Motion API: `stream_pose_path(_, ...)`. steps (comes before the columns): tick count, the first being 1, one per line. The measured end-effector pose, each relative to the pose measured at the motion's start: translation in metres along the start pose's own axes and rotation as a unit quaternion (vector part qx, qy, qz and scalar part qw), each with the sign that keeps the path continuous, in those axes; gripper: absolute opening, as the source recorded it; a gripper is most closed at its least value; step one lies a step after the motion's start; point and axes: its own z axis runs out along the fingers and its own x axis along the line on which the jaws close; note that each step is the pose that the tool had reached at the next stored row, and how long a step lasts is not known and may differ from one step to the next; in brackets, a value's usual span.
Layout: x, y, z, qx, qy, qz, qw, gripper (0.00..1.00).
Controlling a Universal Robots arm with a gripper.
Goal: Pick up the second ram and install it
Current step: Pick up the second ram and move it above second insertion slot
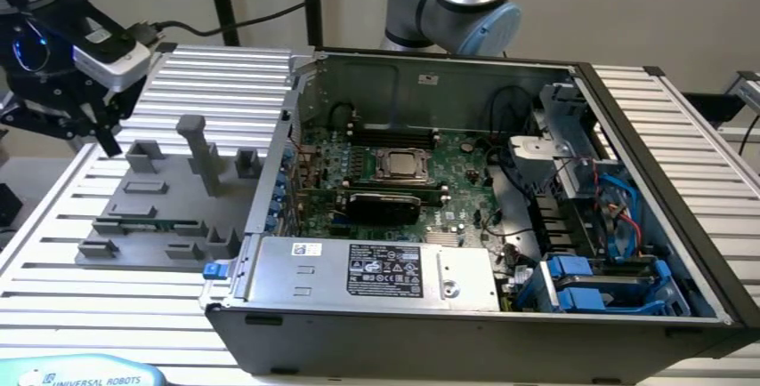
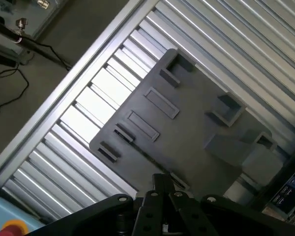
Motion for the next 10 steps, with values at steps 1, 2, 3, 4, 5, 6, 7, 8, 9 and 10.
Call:
stream_pose_path(1,0.0000,0.0000,0.0008,-0.0001,0.0004,-0.009,1.0000,0.11)
stream_pose_path(2,0.0000,-0.0001,0.0017,-0.0001,0.0007,-0.018,0.9998,0.11)
stream_pose_path(3,0.0000,-0.0001,0.0026,-0.0002,0.0011,-0.027,0.9996,0.11)
stream_pose_path(4,0.0000,-0.0001,0.0034,-0.0003,0.0016,-0.036,0.9994,0.11)
stream_pose_path(5,0.0000,-0.0002,0.0042,-0.0004,0.0020,-0.045,0.9990,0.11)
stream_pose_path(6,0.0000,-0.0002,0.0051,-0.0004,0.0024,-0.054,0.9985,0.11)
stream_pose_path(7,0.0000,-0.0003,0.0059,-0.0005,0.0028,-0.063,0.9980,0.11)
stream_pose_path(8,0.0000,-0.0003,0.0068,-0.0006,0.0032,-0.072,0.9974,0.11)
stream_pose_path(9,0.0001,-0.0004,0.0077,-0.0007,0.0036,-0.081,0.9967,0.11)
stream_pose_path(10,0.0001,-0.0004,0.0085,-0.0008,0.0040,-0.090,0.9959,0.11)
